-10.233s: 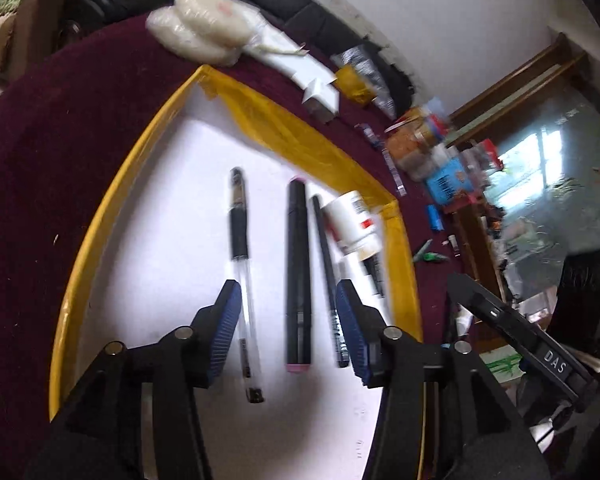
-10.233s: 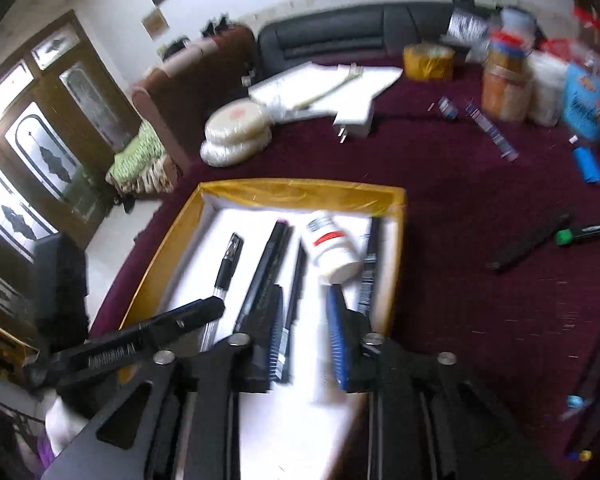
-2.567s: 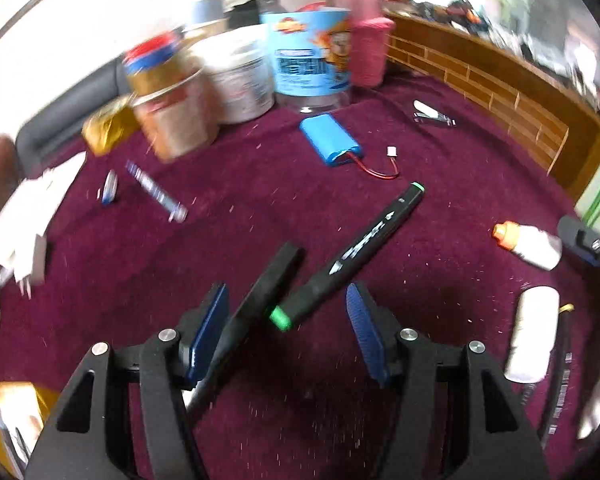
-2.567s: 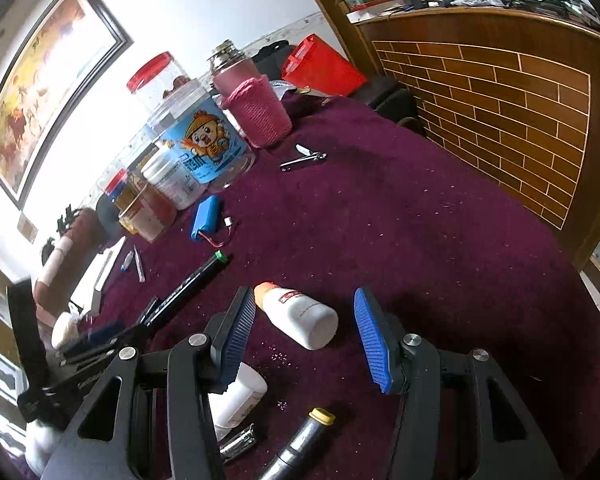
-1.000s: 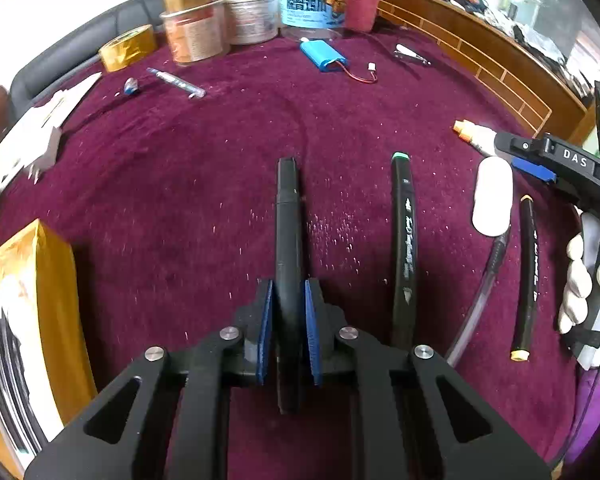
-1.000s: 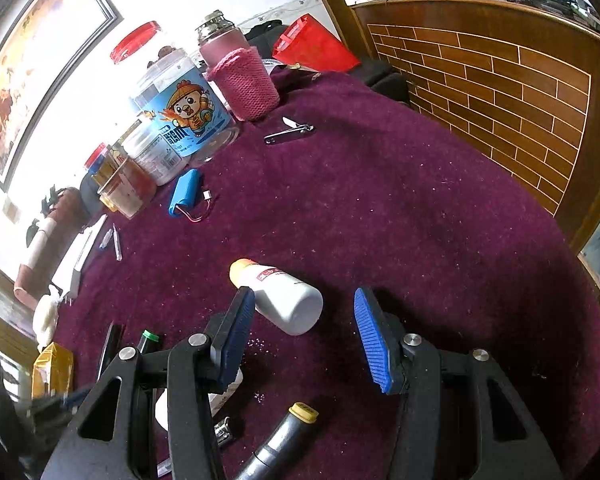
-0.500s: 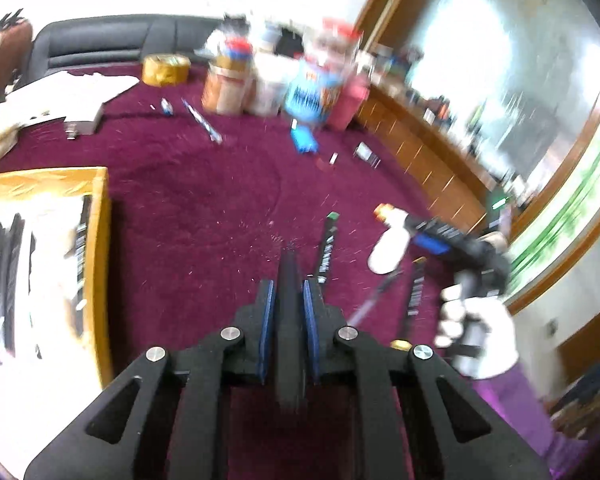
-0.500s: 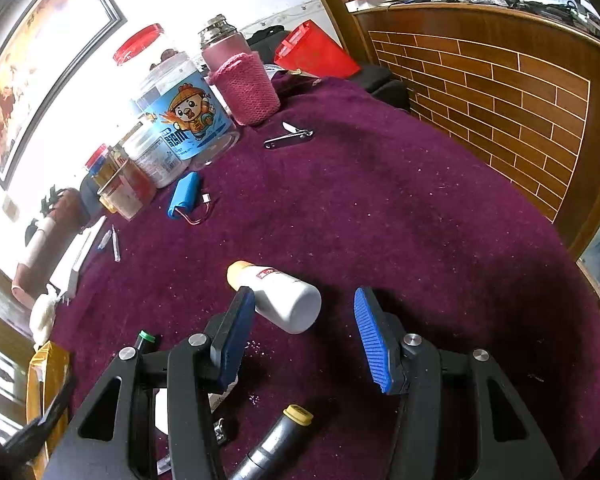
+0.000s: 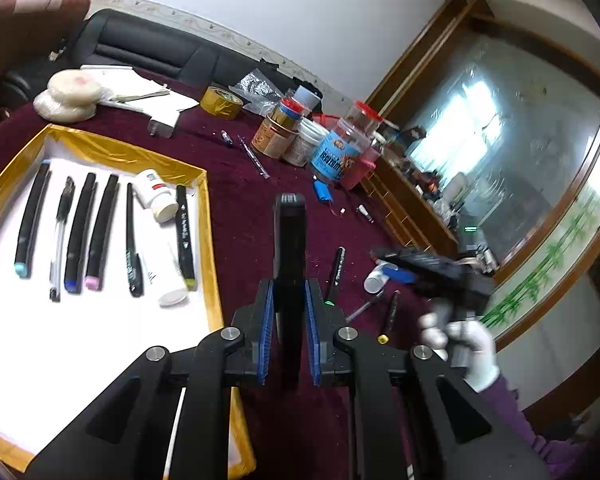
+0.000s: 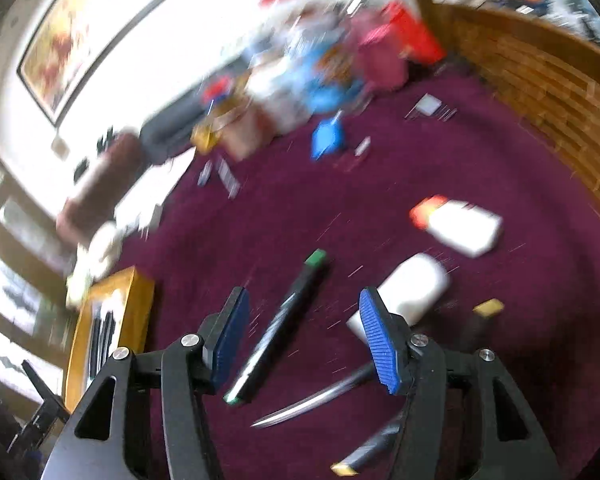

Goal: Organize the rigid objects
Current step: 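Grasp the green-capped marker with right tool while left tool lifts the black marker, then lower the black marker into the box with left tool while right tool places the green-capped marker, then grasp the white pill bottle with left tool while right tool grasps a yellow-ended black marker, then place the pill bottle in the box with left tool while right tool drops the yellow-ended marker there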

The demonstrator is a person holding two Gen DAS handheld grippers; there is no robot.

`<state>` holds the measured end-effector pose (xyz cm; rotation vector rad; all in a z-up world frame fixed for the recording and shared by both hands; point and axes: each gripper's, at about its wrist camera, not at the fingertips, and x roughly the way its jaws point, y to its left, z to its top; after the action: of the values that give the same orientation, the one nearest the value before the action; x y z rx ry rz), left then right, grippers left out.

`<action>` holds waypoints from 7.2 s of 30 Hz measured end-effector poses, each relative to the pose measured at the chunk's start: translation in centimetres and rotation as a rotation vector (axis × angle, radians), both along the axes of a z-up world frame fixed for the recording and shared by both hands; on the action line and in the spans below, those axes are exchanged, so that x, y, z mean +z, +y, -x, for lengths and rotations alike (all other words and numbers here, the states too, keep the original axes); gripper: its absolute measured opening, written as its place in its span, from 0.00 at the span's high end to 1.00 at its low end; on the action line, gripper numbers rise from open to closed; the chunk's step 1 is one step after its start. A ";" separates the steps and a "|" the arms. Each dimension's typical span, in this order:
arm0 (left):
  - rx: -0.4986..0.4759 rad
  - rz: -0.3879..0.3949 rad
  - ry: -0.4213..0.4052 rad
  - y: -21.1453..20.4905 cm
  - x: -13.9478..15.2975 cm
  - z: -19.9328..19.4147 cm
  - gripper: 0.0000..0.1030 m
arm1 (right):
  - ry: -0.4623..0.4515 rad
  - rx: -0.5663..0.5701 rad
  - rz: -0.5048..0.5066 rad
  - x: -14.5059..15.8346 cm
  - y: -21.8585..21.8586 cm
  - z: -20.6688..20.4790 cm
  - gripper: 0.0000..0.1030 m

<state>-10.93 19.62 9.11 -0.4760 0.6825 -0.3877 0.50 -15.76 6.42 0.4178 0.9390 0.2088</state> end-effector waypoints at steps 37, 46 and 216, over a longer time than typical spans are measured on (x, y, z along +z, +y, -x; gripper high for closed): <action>0.154 -0.095 0.200 16.6 -2.4 3.2 0.87 | 0.149 0.626 -0.217 -0.9 26.5 4.7 0.87; 0.147 -0.215 0.261 16.3 -4.1 -2.3 0.87 | 0.193 0.634 -0.164 -2.8 29.6 4.9 0.87; 0.433 -0.052 0.124 15.6 -3.3 5.9 0.43 | -0.002 0.613 0.035 0.8 25.4 10.6 0.64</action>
<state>-16.87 35.25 5.81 -0.5857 0.6862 0.0677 -10.09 9.59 7.26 0.0855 1.0475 0.7476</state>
